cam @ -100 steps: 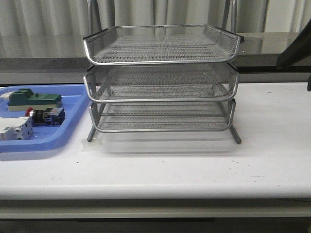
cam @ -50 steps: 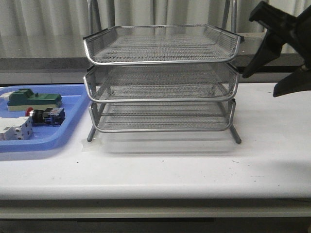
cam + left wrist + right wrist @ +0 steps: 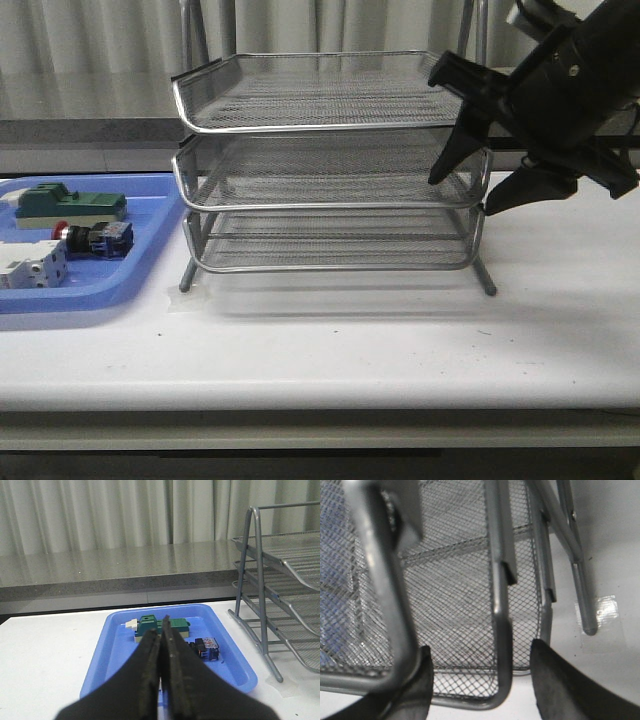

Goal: Place button on rack with both arms
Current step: 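Reach the right gripper to the middle wire tray's front edge and grasp, then pull the middle wire tray out toward the robot with the right gripper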

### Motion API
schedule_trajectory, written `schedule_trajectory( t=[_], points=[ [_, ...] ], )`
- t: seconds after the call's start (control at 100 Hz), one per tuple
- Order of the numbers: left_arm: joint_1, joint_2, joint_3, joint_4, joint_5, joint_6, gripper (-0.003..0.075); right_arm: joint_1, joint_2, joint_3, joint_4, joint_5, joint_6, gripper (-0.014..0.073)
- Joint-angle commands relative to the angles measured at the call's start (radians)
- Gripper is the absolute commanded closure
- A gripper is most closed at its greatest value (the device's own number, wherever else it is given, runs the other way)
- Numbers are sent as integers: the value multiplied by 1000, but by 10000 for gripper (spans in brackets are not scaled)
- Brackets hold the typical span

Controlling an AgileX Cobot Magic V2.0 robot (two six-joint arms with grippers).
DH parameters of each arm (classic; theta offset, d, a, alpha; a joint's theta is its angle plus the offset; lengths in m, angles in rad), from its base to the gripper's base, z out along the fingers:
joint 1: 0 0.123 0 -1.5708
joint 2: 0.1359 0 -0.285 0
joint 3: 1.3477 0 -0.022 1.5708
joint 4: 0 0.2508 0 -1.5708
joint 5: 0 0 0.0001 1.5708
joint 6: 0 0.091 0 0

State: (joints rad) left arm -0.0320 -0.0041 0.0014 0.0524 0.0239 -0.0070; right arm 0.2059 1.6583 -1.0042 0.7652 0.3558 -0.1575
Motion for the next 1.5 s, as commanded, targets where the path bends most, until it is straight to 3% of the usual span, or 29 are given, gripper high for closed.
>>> schedule_trajectory(
  t=[0.0, 0.08, 0.32, 0.46, 0.82, 1.23, 1.49],
  points=[
    [3, -33, 43, -9, -85, -6, 740, 0, -13, -47, 22, -37, -12, 159],
    [3, -33, 43, -9, -85, -6, 740, 0, 2, -54, 24, -36, -12, 222],
    [3, -33, 43, -9, -85, -6, 740, 0, 11, -54, 25, -22, -12, 526],
    [3, -33, 43, -9, -85, -6, 740, 0, 11, -50, 25, 4, -12, 616],
    [3, -33, 43, -9, -85, -6, 740, 0, -17, 43, 24, 28, -18, 631],
    [3, -33, 43, -9, -85, -6, 740, 0, -261, 342, 24, -13, -19, 631],
    [3, -33, 43, -9, -85, -6, 740, 0, -350, 425, 24, 10, -19, 631]
  ],
)
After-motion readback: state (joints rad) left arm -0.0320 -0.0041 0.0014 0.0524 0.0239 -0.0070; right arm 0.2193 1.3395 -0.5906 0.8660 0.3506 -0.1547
